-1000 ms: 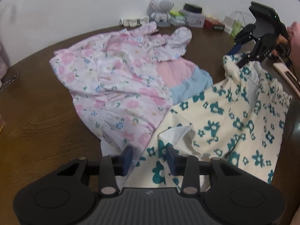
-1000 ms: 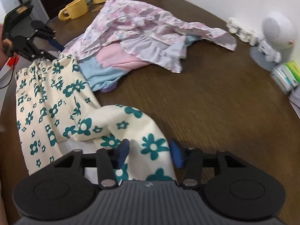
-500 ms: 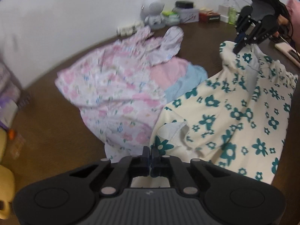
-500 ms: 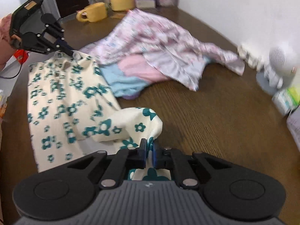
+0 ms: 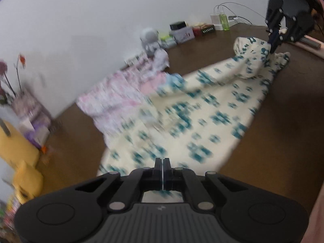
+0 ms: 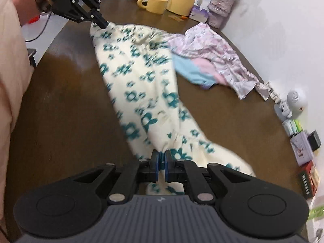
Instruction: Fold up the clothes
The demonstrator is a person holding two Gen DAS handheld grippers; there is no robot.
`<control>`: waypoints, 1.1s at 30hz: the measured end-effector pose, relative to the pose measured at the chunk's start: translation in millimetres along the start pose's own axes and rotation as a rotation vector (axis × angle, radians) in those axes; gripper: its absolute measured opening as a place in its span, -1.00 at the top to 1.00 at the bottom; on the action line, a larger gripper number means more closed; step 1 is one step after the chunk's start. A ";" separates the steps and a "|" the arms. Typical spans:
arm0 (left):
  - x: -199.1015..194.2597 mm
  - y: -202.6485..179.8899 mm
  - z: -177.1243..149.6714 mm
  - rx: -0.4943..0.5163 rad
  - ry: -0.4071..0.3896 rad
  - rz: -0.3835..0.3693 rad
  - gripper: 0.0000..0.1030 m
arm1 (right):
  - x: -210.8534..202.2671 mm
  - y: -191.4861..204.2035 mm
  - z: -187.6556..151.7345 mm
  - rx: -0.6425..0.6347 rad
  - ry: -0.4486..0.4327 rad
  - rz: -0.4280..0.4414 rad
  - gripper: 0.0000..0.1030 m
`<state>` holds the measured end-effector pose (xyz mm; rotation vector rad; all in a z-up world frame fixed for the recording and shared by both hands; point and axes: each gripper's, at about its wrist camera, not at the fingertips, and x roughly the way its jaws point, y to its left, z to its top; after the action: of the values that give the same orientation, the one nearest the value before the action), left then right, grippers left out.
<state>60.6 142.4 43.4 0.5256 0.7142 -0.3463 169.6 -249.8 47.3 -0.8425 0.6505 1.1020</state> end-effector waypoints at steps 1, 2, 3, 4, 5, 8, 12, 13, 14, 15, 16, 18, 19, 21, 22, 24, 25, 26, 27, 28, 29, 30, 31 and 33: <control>-0.2 -1.4 -3.5 -0.020 0.001 -0.008 1.00 | 1.9 4.0 -5.0 0.011 0.001 -0.009 0.91; -0.7 -0.1 -4.7 -0.035 -0.003 -0.006 1.00 | 2.9 6.2 -9.0 0.020 -0.001 -0.023 0.91; -1.2 1.2 -5.9 -0.051 -0.007 -0.005 0.98 | 4.4 5.2 -11.8 0.033 -0.007 -0.033 0.90; -0.9 5.0 -3.5 -0.066 -0.015 -0.003 0.91 | 5.3 3.5 -13.0 0.048 -0.012 -0.040 0.90; 0.4 11.6 2.9 -0.079 -0.026 0.000 0.81 | 6.8 2.8 -13.4 0.056 -0.019 -0.051 0.90; 4.3 31.5 21.8 -0.118 -0.060 0.009 0.55 | 15.3 7.1 -15.2 0.055 -0.016 -0.074 0.90; 34.2 49.6 57.2 0.027 -0.049 0.037 0.21 | 28.0 16.7 -20.0 0.049 0.003 -0.082 0.90; 44.8 53.6 64.4 0.072 -0.032 0.035 0.12 | 29.4 17.0 -20.9 0.059 0.000 -0.080 0.89; 55.1 57.5 69.8 0.113 -0.016 0.022 0.06 | 30.7 17.1 -21.9 0.071 -0.004 -0.077 0.89; 64.7 61.4 74.2 0.159 -0.002 -0.006 0.06 | 30.6 15.1 -23.2 0.095 -0.013 -0.067 0.88; 73.2 65.3 78.5 0.209 0.007 -0.043 0.06 | 30.6 13.2 -24.6 0.119 -0.022 -0.057 0.88; 87.6 71.8 85.1 0.276 0.021 -0.114 0.05 | 31.1 10.4 -27.4 0.148 -0.032 -0.047 0.88; 94.8 74.8 87.9 0.283 0.032 -0.141 0.04 | 31.7 9.9 -28.1 0.152 -0.034 -0.045 0.88; 109.5 80.4 93.4 0.296 0.054 -0.190 0.03 | 32.2 9.1 -27.5 0.159 -0.031 -0.044 0.88; 116.7 82.2 94.9 0.301 0.062 -0.212 0.04 | 32.6 8.8 -26.5 0.159 -0.028 -0.045 0.88; 125.8 82.4 95.5 0.321 0.088 -0.263 0.08 | 33.1 8.9 -25.3 0.163 -0.021 -0.046 0.88; 126.1 81.8 94.5 0.325 0.093 -0.282 0.39 | 33.3 9.0 -24.8 0.165 -0.018 -0.048 0.88; 122.6 80.7 92.2 0.322 0.088 -0.292 0.96 | 33.6 9.1 -24.4 0.165 -0.016 -0.049 0.88; 119.1 79.6 89.9 0.320 0.083 -0.302 0.95 | 33.9 8.9 -24.5 0.164 -0.015 -0.049 0.88; 113.8 77.5 87.2 0.319 0.069 -0.289 0.97 | 34.2 8.7 -24.6 0.163 -0.015 -0.050 0.88; 104.9 73.6 83.0 0.324 0.043 -0.248 0.97 | 34.5 8.6 -24.7 0.161 -0.014 -0.050 0.88; 94.6 68.3 78.5 0.334 0.017 -0.198 0.97 | 34.7 8.5 -24.8 0.159 -0.015 -0.050 0.88; 85.2 61.1 74.8 0.350 -0.002 -0.136 0.97 | 35.0 8.5 -24.9 0.157 -0.015 -0.051 0.88; 62.6 36.7 62.8 0.420 -0.045 -0.015 0.97 | 35.6 9.6 -24.8 0.152 -0.016 -0.057 0.88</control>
<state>155.3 129.3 52.1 0.9069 0.6033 -0.5249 171.2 -251.0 2.9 -0.7165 0.6840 0.9944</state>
